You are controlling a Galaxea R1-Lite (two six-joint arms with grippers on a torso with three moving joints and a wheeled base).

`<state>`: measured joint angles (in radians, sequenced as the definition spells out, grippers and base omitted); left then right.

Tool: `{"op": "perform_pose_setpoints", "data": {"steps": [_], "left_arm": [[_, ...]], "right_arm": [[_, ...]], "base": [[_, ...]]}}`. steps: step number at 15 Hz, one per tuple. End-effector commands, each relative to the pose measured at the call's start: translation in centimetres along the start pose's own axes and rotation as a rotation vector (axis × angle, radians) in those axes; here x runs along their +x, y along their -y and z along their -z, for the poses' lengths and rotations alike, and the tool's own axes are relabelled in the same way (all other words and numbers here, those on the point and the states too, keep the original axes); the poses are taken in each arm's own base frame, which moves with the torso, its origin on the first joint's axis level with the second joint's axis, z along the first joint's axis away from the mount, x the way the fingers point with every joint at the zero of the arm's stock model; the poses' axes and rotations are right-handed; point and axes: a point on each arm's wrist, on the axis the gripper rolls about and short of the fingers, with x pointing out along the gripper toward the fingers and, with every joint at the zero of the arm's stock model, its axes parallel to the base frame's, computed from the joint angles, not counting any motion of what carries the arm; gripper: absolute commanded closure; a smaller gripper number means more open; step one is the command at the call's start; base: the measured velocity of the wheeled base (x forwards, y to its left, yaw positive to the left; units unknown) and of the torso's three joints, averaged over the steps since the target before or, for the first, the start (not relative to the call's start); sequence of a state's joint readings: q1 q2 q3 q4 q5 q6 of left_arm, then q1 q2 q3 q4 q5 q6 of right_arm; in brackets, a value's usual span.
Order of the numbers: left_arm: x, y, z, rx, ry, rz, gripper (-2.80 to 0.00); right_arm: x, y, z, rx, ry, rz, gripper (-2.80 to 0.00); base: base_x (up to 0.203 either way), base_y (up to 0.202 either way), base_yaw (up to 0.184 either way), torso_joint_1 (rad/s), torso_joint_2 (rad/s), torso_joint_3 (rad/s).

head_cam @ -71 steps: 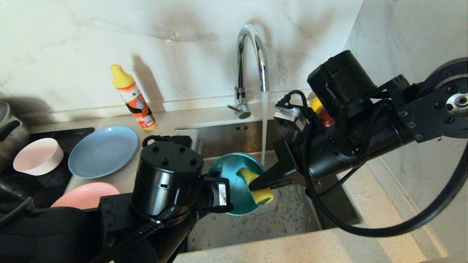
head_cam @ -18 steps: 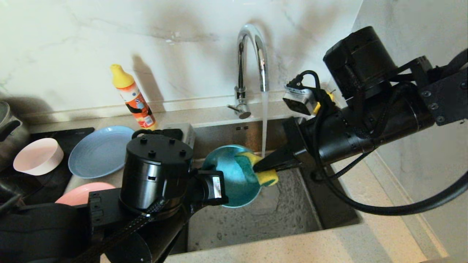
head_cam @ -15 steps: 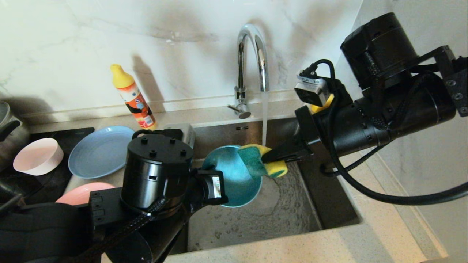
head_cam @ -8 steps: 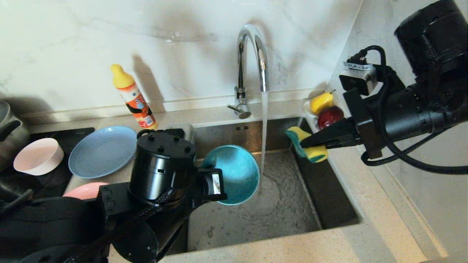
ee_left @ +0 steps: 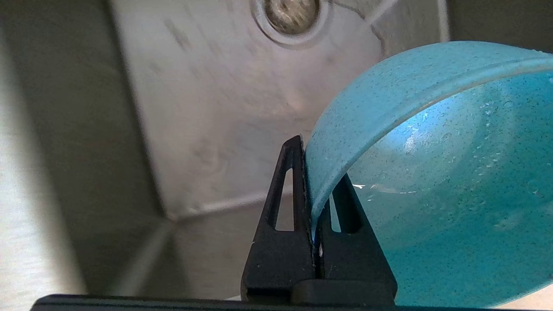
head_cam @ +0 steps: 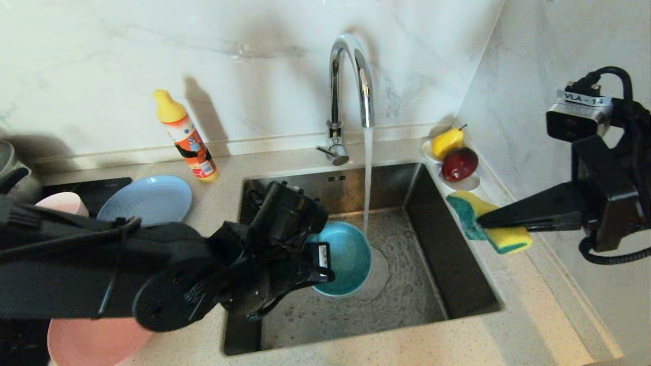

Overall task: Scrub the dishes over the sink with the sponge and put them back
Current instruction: Rinse the bowl

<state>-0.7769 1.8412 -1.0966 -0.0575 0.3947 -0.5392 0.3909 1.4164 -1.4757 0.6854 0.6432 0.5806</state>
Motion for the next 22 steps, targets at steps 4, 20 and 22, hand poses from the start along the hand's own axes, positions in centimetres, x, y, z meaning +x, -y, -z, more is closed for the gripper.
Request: {"op": "perform_pose_setpoints", "data": {"steps": [4, 20, 22], "left_arm": [[6.4, -0.3, -2.4, -0.149, -0.104, -0.077, 0.00], [12.1, 1.8, -4.7, -0.238, -0.100, -0.074, 0.00], [12.8, 2.0, -5.1, -0.261, -0.087, -0.071, 0.00]], "right_arm": [[-1.4, 0.0, 1.1, 0.005, 0.023, 0.002, 0.00], [-1.4, 1.0, 1.5, 0.013, 0.023, 0.025, 0.00], [-1.2, 1.3, 1.6, 0.021, 0.014, 0.031, 0.00]], "base": [[0.000, 0.000, 0.000, 0.000, 0.00, 0.000], [0.000, 0.000, 0.000, 0.000, 0.00, 0.000], [0.000, 0.000, 0.000, 0.000, 0.00, 0.000]]}}
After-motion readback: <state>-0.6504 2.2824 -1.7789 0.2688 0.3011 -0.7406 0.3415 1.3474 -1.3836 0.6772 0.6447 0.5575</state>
